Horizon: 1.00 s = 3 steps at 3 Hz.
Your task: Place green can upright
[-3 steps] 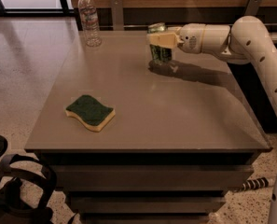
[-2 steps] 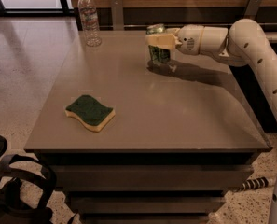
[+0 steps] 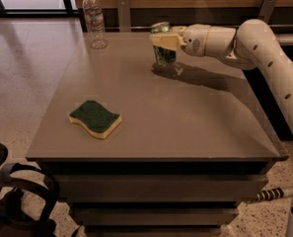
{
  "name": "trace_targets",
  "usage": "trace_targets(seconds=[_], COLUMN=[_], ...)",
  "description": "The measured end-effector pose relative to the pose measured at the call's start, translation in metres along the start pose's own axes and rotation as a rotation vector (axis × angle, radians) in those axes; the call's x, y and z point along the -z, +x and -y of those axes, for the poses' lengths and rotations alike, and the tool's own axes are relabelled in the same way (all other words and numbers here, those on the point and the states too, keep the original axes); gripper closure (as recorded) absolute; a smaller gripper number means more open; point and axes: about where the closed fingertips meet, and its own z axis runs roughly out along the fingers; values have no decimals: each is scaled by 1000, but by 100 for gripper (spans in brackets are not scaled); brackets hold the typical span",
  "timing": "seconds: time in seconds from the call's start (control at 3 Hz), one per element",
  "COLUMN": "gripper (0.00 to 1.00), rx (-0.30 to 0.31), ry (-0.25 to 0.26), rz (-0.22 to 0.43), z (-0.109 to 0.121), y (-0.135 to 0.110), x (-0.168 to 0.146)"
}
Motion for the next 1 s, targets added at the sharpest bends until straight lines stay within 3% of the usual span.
trace_targets(seconds=[0.67, 1.0], gripper=[100, 100], rx=[141, 173], ry=[51, 57], rz=[5, 16], z=[14, 24], y=[1, 8], x=[-23, -28])
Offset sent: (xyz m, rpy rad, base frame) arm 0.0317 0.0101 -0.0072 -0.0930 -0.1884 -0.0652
